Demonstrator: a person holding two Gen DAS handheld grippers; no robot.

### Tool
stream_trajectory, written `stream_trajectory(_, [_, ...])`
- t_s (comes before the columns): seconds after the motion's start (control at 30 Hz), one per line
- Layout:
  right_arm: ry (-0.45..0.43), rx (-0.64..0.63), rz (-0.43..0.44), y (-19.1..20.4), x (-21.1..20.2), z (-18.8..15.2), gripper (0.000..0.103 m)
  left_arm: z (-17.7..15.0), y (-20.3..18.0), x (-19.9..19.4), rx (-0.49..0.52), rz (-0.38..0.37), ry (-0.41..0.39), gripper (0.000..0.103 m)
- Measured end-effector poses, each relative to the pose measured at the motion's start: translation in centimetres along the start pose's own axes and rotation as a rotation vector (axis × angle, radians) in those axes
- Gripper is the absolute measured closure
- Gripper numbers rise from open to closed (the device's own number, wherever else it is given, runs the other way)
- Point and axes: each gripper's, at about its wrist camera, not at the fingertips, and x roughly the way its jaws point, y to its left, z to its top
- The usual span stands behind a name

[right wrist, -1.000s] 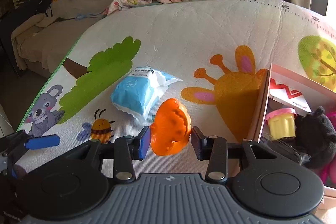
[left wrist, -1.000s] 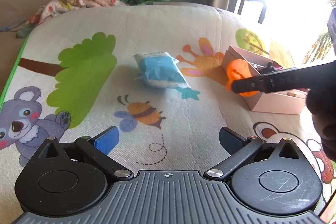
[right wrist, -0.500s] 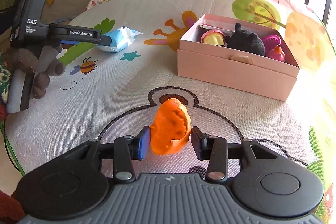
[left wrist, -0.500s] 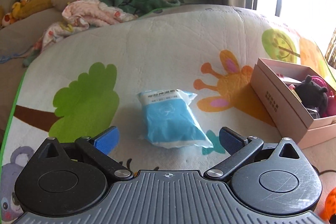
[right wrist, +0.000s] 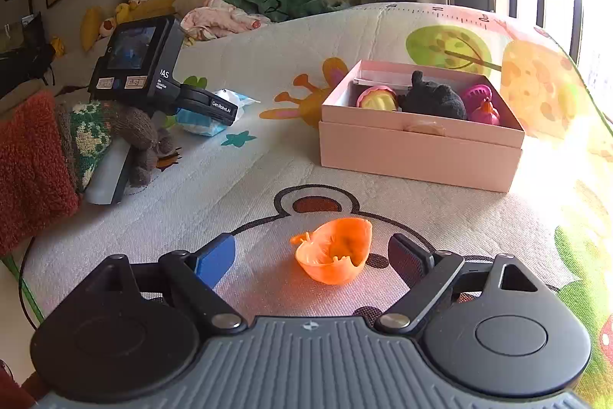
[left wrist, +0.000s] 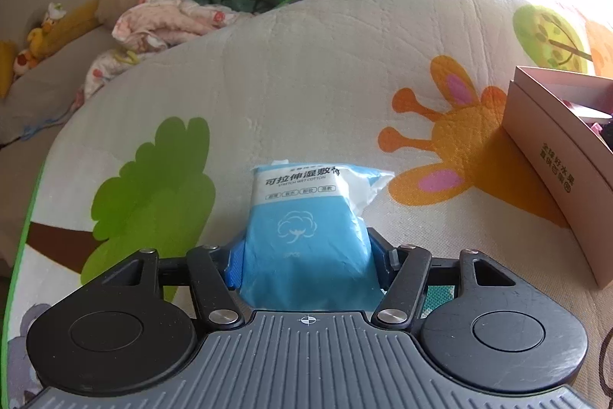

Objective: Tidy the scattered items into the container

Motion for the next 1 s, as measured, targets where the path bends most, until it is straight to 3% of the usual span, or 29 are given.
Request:
stream_trajectory(0.17, [-0.001,0.030,-0.016,-0.4,-0.1,-0.3,0.007,-1.2,-0.4,-3.4,0.010,-0.069,-0.021,0.039])
stream_trajectory(0.37, [-0.010,0.029,-0.038,-0.4,-0.5,-0.9,0.004,-4.7,-2.3,-11.0,0.093,-0.293,-0.075,0.039])
stream_trajectory(0.53, [-0.005,0.027,-0.045,-0.5,-0.7,-1.6,0.003,-8.3,-2.6,-14.2,0.135,-0.381,-0.043,0.034])
stream_trajectory(0.67, [0.015,0.036,-0.044,-0.5,-0.3,-1.9,0.002,-9.9,-2.0,-14.8,0.147,-0.352,-0.037,0.009])
stream_trajectory(0.77, [0.031,0.036,-0.035,-0.3,0.0,-2.1,0.000,-10.4,-1.3,-14.6,0.152,-0.310,-0.031,0.007])
stream_trajectory(1.0, [0.090,0.067,-0.032,-0.1,1.0,-2.8,0.000,-10.6,1.4,-12.7,0.105,-0.074,-0.016,0.001])
